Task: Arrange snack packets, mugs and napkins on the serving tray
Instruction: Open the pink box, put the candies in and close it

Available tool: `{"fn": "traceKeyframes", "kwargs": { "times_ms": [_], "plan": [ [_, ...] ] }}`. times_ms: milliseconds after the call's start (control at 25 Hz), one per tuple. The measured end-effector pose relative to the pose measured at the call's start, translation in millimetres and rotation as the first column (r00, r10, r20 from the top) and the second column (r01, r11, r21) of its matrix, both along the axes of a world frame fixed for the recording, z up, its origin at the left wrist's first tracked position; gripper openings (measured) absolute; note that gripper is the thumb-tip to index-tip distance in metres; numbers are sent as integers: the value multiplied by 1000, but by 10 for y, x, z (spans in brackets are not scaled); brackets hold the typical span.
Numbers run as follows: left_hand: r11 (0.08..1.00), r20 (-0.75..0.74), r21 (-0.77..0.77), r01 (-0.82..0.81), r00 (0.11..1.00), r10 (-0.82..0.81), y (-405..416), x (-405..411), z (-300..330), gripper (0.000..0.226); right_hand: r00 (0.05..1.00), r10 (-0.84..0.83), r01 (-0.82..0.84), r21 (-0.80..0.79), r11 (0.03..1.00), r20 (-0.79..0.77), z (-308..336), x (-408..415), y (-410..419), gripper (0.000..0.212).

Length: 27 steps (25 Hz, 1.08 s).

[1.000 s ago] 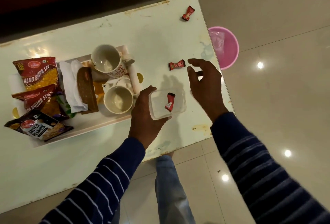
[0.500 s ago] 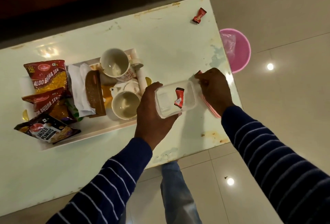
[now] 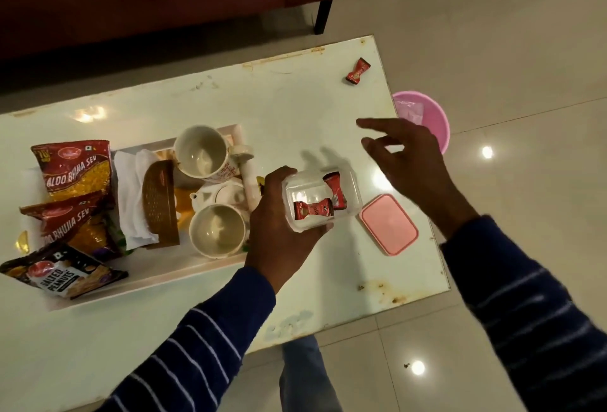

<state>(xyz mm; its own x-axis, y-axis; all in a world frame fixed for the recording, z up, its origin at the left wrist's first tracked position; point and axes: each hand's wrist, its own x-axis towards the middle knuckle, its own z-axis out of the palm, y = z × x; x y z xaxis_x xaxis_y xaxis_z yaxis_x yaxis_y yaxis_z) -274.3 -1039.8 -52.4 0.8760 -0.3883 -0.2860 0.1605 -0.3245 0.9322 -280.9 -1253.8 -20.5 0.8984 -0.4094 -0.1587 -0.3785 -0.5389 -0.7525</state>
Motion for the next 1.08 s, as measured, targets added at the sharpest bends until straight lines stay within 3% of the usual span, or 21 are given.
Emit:
{"fn": "traceKeyframes", "kwargs": {
  "times_ms": [120, 360, 440, 560, 640, 760, 880, 960, 1080],
  "plan": [
    [999, -23, -29, -27, 999, 26, 7, -34, 15, 82, 989, -12, 1, -74, 997, -144, -372, 522, -410, 35],
    [999, -57, -34, -42, 998, 40, 45, -137, -42, 81, 908, 218, -316, -245, 917, -357, -996, 1204, -625, 57],
    [999, -61, -27, -42, 997, 41, 38, -168, -59, 81, 895, 197, -345, -341, 875, -400, -1081, 1263, -647, 53],
    [999, -73, -18, -50, 996, 48, 25, -229, -79, 80, 927, 191, -334, -484, 809, -321, -1088, 1203, -615, 28],
    [998, -98, -18, -60, 993, 58, 33, -297, -96, 81, 949, 150, -268, -457, 848, -277, -1044, 1023, -550, 21],
    [998, -120, 2, -57, 991, 57, 72, -405, -86, 85, 971, 33, -123, -375, 919, -236, -831, 572, -410, 29],
    [998, -126, 30, -47, 991, 50, 119, -477, -73, 85, 996, -77, 69, -172, 983, -39, -400, -6, -94, 9],
    [998, -132, 43, -43, 990, 48, 155, -525, -80, 84, 999, 15, -13, -79, 997, 29, -122, -434, 266, 11],
    [999, -151, 42, -18, 988, 25, 195, -588, -102, 87, 984, 177, -177, 0, 984, -15, 70, -934, 705, 15]
  ]
}}
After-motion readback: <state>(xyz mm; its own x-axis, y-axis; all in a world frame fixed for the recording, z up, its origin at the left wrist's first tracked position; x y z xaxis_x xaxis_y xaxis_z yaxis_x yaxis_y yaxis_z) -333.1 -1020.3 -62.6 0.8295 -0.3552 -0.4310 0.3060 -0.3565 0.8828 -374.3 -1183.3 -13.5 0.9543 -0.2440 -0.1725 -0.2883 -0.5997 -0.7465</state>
